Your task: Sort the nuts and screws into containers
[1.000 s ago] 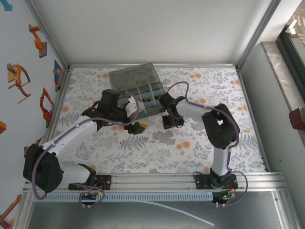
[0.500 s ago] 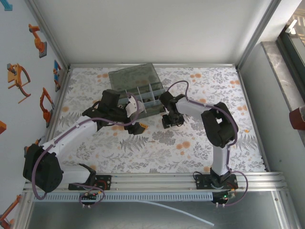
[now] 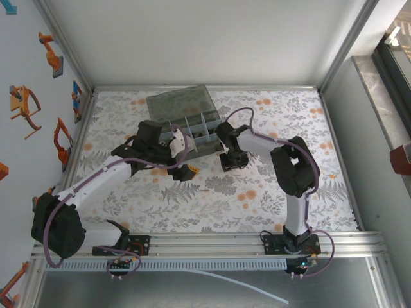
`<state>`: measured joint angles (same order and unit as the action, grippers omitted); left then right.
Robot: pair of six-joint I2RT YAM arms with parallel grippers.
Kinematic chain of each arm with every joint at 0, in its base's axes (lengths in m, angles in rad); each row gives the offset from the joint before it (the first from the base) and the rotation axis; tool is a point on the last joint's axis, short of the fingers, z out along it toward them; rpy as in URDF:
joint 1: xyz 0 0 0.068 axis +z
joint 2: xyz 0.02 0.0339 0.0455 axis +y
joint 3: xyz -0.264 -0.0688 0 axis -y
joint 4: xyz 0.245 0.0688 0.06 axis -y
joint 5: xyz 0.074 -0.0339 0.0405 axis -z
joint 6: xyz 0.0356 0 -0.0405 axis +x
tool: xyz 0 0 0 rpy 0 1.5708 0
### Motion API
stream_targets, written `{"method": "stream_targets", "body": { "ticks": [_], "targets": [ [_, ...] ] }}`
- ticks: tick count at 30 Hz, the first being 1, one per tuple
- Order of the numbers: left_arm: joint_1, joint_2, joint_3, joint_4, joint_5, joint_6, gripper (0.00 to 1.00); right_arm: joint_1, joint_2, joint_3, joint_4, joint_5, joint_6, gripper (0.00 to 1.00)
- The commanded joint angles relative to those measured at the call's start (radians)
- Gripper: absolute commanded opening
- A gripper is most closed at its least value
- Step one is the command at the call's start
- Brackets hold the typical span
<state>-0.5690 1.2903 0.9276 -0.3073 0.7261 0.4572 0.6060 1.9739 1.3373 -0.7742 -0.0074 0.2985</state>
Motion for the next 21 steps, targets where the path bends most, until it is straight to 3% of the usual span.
{"method": "stream_targets", "body": {
  "ticks": [1,7,15,21],
  "targets": [
    [-0.005,0.006,0.022,-0.01,0.021,0.01,0.97,-0.003,0.035,0.021,0.035,-0.011,-0.016,0.38],
    [-0.006,0.007,0.023,-0.011,0.023,0.009,0.97,-0.004,0.014,0.032,0.018,0.003,-0.021,0.37],
    [-0.008,0.006,0.023,-0.014,0.022,0.009,0.97,-0.006,0.068,0.079,-0.001,0.025,-0.039,0.57],
    [-0.008,0.005,0.022,-0.017,0.02,0.013,0.97,-0.006,0.096,0.112,-0.025,0.006,-0.037,0.54]
  ]
}}
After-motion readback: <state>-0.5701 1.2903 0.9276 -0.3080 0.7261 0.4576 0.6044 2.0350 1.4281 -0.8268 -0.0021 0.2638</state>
